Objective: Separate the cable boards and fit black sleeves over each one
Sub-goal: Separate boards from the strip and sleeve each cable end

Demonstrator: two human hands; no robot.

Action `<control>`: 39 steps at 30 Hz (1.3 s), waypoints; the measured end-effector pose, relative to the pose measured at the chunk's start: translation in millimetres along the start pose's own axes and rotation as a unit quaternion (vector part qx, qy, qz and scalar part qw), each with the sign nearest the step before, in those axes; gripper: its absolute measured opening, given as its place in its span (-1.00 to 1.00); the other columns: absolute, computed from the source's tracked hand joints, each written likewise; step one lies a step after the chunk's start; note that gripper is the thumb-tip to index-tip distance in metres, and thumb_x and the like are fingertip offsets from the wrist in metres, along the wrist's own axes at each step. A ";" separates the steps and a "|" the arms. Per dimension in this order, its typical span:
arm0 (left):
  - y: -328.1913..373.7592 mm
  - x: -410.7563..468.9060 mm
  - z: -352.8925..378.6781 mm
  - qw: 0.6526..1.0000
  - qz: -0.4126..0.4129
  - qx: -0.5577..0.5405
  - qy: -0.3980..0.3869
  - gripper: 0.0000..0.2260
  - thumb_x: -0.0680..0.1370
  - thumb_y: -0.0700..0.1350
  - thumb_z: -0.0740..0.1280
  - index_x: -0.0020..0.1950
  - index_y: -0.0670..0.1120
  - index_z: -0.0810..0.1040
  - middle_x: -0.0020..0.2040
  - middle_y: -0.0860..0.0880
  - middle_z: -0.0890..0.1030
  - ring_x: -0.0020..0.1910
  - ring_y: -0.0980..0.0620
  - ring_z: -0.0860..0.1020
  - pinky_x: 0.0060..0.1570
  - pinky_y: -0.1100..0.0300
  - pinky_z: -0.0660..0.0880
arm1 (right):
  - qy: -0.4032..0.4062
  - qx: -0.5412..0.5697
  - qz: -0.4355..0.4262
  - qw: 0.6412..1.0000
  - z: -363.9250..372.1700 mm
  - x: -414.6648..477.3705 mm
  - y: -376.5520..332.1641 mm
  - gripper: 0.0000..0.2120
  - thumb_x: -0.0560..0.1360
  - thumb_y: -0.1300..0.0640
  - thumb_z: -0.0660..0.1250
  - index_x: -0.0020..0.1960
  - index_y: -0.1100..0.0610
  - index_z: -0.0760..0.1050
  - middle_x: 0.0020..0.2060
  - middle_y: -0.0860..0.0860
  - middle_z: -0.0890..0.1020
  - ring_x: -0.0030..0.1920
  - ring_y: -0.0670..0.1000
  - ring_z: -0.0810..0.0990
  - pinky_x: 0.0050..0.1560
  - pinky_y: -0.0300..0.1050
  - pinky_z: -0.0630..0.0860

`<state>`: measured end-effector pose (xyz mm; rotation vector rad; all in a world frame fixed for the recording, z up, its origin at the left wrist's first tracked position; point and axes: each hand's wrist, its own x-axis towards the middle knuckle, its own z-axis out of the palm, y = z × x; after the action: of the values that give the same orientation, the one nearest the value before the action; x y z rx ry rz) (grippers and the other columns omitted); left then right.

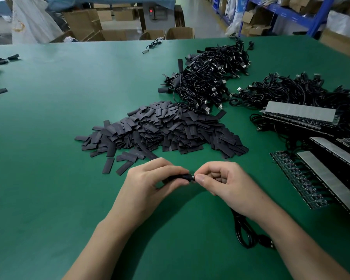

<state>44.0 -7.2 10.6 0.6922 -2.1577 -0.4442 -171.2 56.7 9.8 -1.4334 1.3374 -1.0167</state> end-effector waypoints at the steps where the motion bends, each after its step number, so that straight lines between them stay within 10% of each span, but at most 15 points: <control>1: -0.3 -0.1 0.1 1.000 0.000 0.000 0.000 -0.84 0.52 -0.04 0.52 0.03 -0.08 0.74 -0.10 0.08 0.66 -0.17 0.18 0.61 -0.14 0.24 0.56 | 0.003 -0.001 -0.002 1.000 0.2 0.1 0.0 -0.89 0.61 0.08 0.41 -0.08 -0.05 0.67 -0.35 -0.14 0.59 -0.31 -0.17 0.49 -0.23 -0.26 0.43; 9: -1.7 -0.7 -1.4 1.000 -0.008 0.004 -0.015 -0.81 0.54 0.02 0.48 0.03 -0.07 0.74 -0.10 0.11 0.65 -0.18 0.23 0.59 -0.13 0.32 0.53 | 0.017 -0.042 -0.014 0.999 3.0 -0.4 0.1 -0.88 0.56 -0.06 0.36 -0.03 -0.08 0.66 -0.20 0.10 0.66 -0.21 -0.08 0.56 -0.09 0.07 0.55; 16: -1.1 -0.9 -2.1 0.999 -0.030 0.010 -0.037 -0.83 0.53 0.03 0.48 0.01 -0.04 0.75 -0.13 0.14 0.65 -0.24 0.27 0.53 -0.15 0.37 0.48 | 0.031 -0.090 -0.020 0.995 3.5 -2.3 1.2 -0.90 0.61 0.05 0.40 -0.07 -0.09 0.63 -0.37 -0.12 0.54 -0.34 -0.17 0.45 -0.27 -0.25 0.38; 39: 1.9 0.6 -3.8 0.987 0.027 0.144 -0.060 -0.86 0.52 0.12 0.51 -0.04 0.08 0.75 -0.19 0.17 0.69 -0.24 0.14 0.61 -0.20 0.15 0.53 | 0.078 -0.183 0.008 0.980 11.5 -8.3 4.8 -0.94 0.57 -0.05 0.40 -0.07 -0.21 0.56 -0.39 -0.07 0.51 -0.42 -0.17 0.40 -0.34 -0.27 0.36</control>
<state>46.1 -6.4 14.3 0.7796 -2.3751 -0.1470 -162.0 65.8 2.3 -1.6321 1.7156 -0.9192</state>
